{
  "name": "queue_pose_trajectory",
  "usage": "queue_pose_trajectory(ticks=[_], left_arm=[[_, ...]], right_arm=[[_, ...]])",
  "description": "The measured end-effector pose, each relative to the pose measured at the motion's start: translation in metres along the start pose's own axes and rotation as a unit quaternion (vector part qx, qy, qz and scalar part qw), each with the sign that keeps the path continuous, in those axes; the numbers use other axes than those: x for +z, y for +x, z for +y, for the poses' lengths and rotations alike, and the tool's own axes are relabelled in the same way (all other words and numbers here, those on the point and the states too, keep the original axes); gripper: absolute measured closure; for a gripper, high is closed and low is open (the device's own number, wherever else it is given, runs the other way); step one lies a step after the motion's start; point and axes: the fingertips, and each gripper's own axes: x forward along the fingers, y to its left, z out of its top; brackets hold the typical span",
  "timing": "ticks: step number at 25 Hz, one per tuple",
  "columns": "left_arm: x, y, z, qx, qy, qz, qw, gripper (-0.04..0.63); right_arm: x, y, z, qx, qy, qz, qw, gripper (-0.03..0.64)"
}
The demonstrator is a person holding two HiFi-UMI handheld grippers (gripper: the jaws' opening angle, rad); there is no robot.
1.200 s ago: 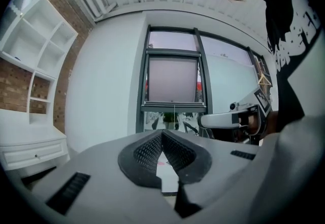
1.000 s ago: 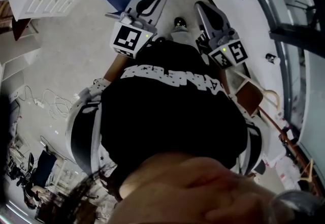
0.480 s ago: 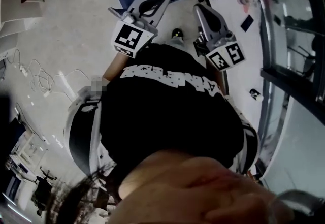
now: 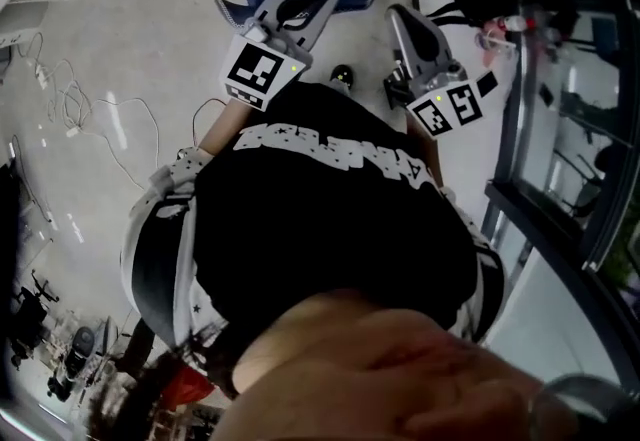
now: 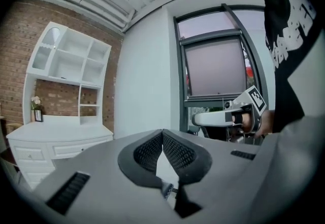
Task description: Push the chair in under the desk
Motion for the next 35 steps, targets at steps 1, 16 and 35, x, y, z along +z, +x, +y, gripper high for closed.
queue_pose_trajectory(ticks=[1, 16, 35], left_arm=[[0.000, -0.002, 0.003, 0.011, 0.000, 0.003, 0.9999, 0.560], [-0.016, -0.031, 0.024, 0.153, -0.009, 0.037, 0.9876, 0.560], [-0.108, -0.093, 0.068, 0.190, 0.003, 0.188, 0.9637, 0.558]], right_arm=[[-0.001, 0.003, 0.000, 0.010, 0.002, 0.003, 1.000, 0.584], [-0.016, 0.023, -0.014, 0.115, 0.019, 0.044, 0.992, 0.584], [-0.082, 0.063, -0.020, 0.109, -0.089, 0.172, 0.975, 0.581]])
